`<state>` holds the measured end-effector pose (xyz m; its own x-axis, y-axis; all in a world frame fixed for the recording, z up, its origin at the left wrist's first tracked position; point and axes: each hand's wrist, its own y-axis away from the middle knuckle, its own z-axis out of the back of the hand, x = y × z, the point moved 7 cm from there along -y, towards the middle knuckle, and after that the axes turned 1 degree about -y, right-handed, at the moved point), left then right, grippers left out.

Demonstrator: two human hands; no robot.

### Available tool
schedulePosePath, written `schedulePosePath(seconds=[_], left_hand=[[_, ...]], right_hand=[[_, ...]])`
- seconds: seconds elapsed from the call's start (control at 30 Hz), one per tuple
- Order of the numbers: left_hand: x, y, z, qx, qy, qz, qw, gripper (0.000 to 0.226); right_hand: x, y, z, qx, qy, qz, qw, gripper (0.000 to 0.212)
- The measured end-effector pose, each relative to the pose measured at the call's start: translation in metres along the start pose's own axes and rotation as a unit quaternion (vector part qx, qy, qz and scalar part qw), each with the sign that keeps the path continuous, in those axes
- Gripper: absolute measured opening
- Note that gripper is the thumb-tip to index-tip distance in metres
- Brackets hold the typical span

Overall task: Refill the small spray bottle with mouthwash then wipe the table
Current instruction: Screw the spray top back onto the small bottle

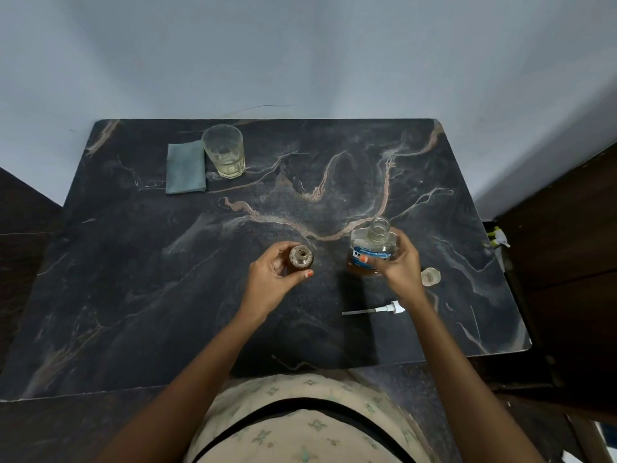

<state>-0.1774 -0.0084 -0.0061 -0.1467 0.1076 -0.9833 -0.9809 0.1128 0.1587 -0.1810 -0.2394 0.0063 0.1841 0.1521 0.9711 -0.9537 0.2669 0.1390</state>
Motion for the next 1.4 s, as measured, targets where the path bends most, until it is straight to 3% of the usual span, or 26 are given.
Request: schedulePosePath(seconds=[0.37, 0.73, 1.23, 1.4], left_hand=[[0.032, -0.009, -0.004, 0.006, -0.036, 0.022, 0.999, 0.049], [0.038, -0.013, -0.008, 0.014, -0.043, 0.022, 0.999, 0.047], [0.044, -0.015, -0.009, 0.025, -0.041, 0.015, 0.999, 0.046], [0.043, -0.014, -0.009, 0.023, -0.047, 0.011, 0.999, 0.046]], right_hand=[[-0.021, -0.002, -0.002, 0.054, -0.013, -0.009, 0.998, 0.06], [-0.028, -0.004, 0.002, 0.057, -0.004, -0.023, 0.998, 0.061], [-0.041, 0.012, 0.012, -0.026, 0.039, -0.021, 0.999, 0.07], [-0.049, 0.034, 0.035, -0.16, 0.087, -0.058, 0.982, 0.039]])
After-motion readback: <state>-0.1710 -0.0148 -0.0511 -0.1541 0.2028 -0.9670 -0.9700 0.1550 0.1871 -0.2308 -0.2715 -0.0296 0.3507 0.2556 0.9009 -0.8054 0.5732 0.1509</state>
